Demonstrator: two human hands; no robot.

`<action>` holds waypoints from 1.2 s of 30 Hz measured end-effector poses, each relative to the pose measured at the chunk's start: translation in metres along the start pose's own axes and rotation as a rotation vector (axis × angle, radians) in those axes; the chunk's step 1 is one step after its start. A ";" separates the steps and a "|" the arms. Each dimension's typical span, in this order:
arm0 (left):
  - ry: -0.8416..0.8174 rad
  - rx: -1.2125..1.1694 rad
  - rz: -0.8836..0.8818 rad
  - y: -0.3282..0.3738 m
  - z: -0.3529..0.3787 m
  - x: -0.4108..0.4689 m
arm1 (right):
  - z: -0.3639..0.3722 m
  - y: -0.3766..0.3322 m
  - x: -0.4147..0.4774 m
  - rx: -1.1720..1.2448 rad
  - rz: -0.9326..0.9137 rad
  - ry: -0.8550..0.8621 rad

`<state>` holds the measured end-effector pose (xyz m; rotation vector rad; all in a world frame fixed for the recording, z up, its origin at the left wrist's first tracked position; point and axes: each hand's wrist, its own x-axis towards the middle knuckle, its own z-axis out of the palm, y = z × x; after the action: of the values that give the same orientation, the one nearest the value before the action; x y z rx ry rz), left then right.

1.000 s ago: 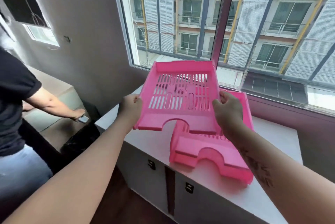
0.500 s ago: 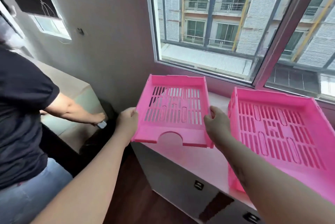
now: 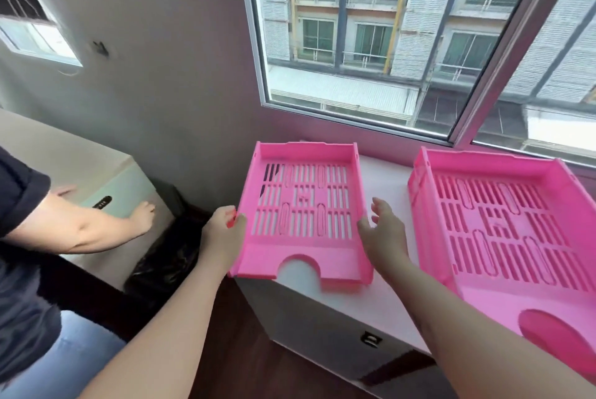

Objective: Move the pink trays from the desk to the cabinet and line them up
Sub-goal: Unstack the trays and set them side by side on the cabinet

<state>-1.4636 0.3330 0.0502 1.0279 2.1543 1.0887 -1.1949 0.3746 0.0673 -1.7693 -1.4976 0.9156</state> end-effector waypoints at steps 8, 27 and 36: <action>0.000 0.019 0.312 0.104 0.044 -0.020 | -0.107 -0.026 0.028 -0.061 -0.220 0.260; -0.509 0.056 0.149 0.183 0.210 -0.156 | -0.283 0.142 0.008 -0.338 0.267 0.083; -0.580 0.197 0.253 0.190 0.193 -0.090 | -0.228 0.117 0.011 -0.339 0.330 0.164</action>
<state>-1.1987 0.4208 0.1118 1.5201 1.7078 0.5781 -0.9399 0.3605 0.0958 -2.3285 -1.3363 0.6747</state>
